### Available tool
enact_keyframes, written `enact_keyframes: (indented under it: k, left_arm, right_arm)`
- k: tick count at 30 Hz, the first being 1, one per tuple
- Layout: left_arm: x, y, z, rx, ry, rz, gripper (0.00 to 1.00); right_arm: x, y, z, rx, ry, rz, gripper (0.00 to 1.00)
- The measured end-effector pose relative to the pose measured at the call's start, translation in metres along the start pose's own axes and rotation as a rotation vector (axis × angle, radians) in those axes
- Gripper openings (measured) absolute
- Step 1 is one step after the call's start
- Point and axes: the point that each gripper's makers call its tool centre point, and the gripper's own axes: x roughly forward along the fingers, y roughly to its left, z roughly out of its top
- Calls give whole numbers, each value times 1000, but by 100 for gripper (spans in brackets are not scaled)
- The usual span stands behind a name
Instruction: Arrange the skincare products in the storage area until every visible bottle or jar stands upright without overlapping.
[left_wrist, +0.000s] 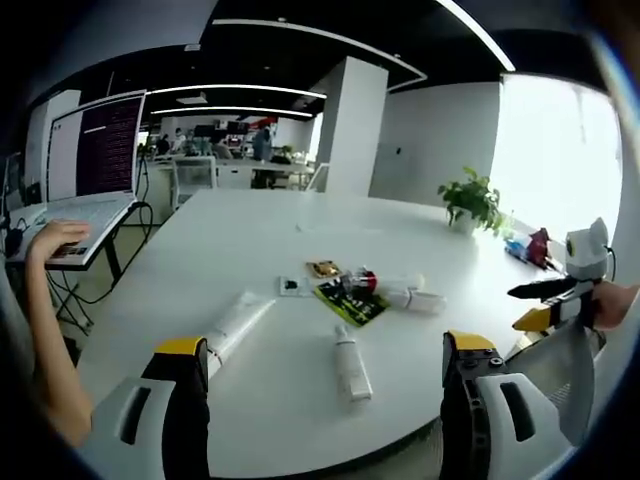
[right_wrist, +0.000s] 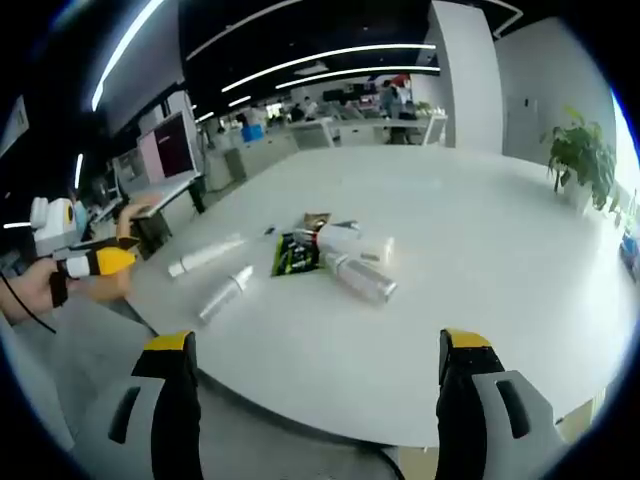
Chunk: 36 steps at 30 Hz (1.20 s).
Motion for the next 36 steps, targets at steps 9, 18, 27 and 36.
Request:
enact_keyframes:
  k: [9, 18, 27, 36]
  left_arm:
    - [0, 1, -2, 1, 6, -10, 90]
    - [1, 1, -3, -5, 9, -15, 90]
    - [1, 0, -4, -11, 21, -18, 89]
    - [1, -5, -5, -7, 30, -27, 88]
  right_arm:
    - [0, 1, -1, -4, 7, 1, 100]
    - [0, 1, -2, -4, 15, 3, 97]
    - [0, -1, -3, 1, 16, 3, 97]
    - [1, -1, -3, 4, 15, 4, 97]
